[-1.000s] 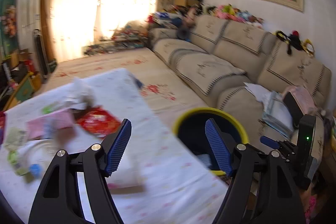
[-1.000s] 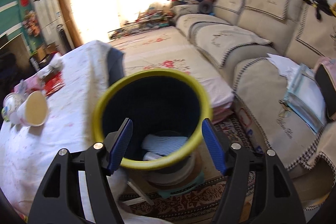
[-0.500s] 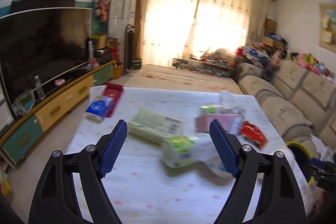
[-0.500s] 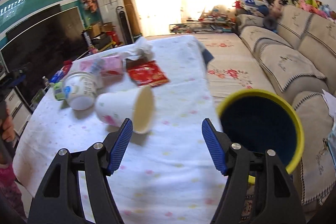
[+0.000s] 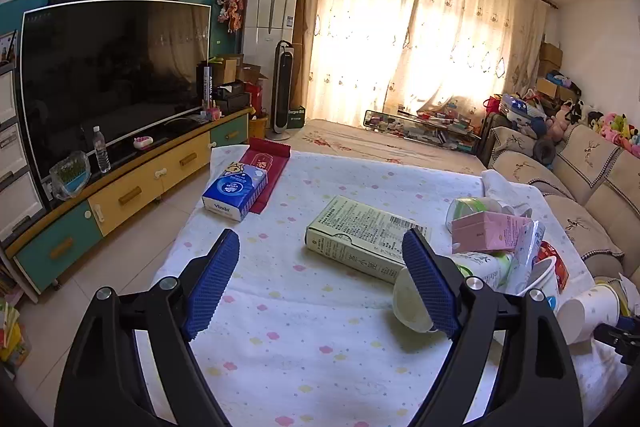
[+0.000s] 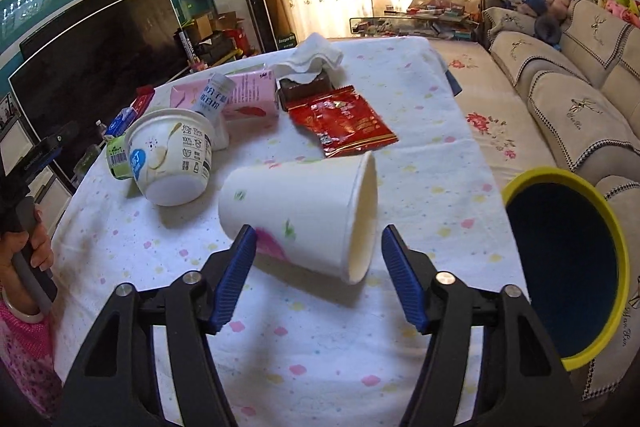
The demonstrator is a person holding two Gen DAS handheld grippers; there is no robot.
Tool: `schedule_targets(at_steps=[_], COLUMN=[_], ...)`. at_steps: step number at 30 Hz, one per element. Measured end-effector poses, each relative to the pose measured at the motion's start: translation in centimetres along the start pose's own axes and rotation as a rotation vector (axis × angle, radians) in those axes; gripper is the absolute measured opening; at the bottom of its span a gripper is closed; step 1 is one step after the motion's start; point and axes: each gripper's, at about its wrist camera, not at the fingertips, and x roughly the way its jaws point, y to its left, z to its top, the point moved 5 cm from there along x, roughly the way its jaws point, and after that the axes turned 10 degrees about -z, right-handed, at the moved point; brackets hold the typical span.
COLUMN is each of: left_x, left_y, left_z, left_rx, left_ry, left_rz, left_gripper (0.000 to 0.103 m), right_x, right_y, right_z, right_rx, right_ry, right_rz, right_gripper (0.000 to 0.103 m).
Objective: Collect trash
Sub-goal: 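Move the paper cup with the right gripper into the bin and release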
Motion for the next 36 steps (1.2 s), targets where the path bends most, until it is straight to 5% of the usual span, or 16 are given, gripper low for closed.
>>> schedule_targets(at_steps=[4, 10, 20, 25, 31, 36], left_x=[-0.1, -0.3, -0.4, -0.5, -0.5, -0.4], left_y=[-0.6, -1.1, -0.3, -0.2, -0.3, -0.3], left_z=[0.0, 0.0, 0.0, 0.1, 0.0, -0.1], left_rx=[0.023, 0.030, -0.006, -0.007, -0.007, 0.003], left_ry=[-0.004, 0.001, -0.002, -0.003, 0.000, 0.006], left_rz=[0.015, 0.014, 0.019, 0.023, 0.026, 0.034], left_gripper=[0.083, 0.083, 0.083, 0.083, 0.083, 0.083], right_x=[-0.2, -1.8, -6.1, -7.5, -5.3, -1.7], right_y=[0.8, 2.4, 1.4, -3.4, -12.1, -17.1], right_z=[-0.1, -0.2, 0.5, 1.3, 1.1, 0.3], right_rx=[-0.031, -0.057, -0.043, 0.005, 0.122, 0.182], right_ry=[-0.009, -0.054, -0.166, -0.221, -0.156, -0.055], right_rz=[0.004, 0.046, 0.017, -0.141, -0.346, -0.425], right_gripper=[0.041, 0.003, 0.003, 0.003, 0.003, 0.003])
